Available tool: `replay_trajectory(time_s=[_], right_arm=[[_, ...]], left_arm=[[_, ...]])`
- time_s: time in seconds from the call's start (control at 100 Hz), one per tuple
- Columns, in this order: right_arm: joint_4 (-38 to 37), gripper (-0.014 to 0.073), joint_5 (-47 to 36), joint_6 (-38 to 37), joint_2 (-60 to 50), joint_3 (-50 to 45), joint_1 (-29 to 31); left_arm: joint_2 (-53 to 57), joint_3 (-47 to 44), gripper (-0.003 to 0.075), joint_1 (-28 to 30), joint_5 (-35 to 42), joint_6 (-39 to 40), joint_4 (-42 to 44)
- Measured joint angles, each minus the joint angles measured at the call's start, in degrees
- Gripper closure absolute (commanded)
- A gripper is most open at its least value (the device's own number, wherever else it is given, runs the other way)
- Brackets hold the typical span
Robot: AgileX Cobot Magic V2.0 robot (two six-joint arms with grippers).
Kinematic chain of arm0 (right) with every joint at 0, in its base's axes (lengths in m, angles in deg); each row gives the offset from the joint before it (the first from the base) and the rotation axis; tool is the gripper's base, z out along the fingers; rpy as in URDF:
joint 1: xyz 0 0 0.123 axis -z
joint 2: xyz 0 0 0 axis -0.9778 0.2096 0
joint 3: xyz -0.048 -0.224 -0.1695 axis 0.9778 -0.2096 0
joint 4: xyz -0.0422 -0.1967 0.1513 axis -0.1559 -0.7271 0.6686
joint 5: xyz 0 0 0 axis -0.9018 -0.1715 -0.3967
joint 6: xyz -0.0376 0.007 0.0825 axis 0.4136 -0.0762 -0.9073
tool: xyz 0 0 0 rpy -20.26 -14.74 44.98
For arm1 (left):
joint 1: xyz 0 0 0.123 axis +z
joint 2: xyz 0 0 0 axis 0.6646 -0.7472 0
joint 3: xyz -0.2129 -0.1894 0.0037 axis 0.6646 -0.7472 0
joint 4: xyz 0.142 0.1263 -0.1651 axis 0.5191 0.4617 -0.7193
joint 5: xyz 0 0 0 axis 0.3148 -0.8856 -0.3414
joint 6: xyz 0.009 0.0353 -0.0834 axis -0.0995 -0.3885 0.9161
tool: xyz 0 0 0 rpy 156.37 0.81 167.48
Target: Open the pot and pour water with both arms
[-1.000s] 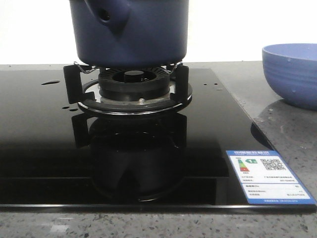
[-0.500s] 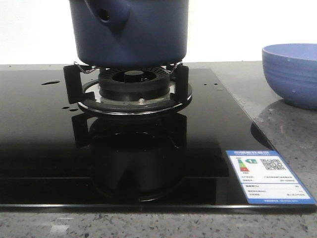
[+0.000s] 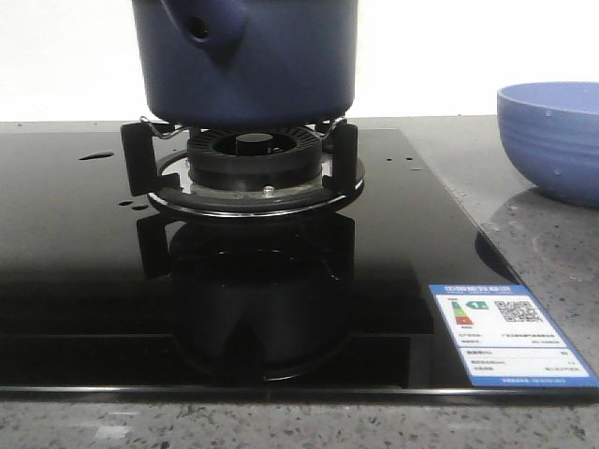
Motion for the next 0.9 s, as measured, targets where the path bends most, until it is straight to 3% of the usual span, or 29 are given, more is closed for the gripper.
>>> replay_trajectory(time_s=[0.1,0.21,0.56,0.9], right_arm=[[-10.2,0.0646,3.0,-9.6,-5.5,-4.2,4.9],[-14.6,0.0646,4.0,-13.8,-11.5,-8.9,7.2],[-15.6,0.0646,11.1,-16.7,-14.0,-10.1,7.6],[-15.7,0.0646,11.7,-17.0,-14.0,-10.1,7.6]], left_arm=[[0.0,0.0,0.0739,0.0,0.0,0.0,0.0],[0.0,0.0,0.0739,0.0,0.0,0.0,0.0],[0.0,0.0,0.0739,0.0,-0.1,0.0,0.0],[0.0,0.0,0.0739,0.0,-0.1,0.0,0.0]])
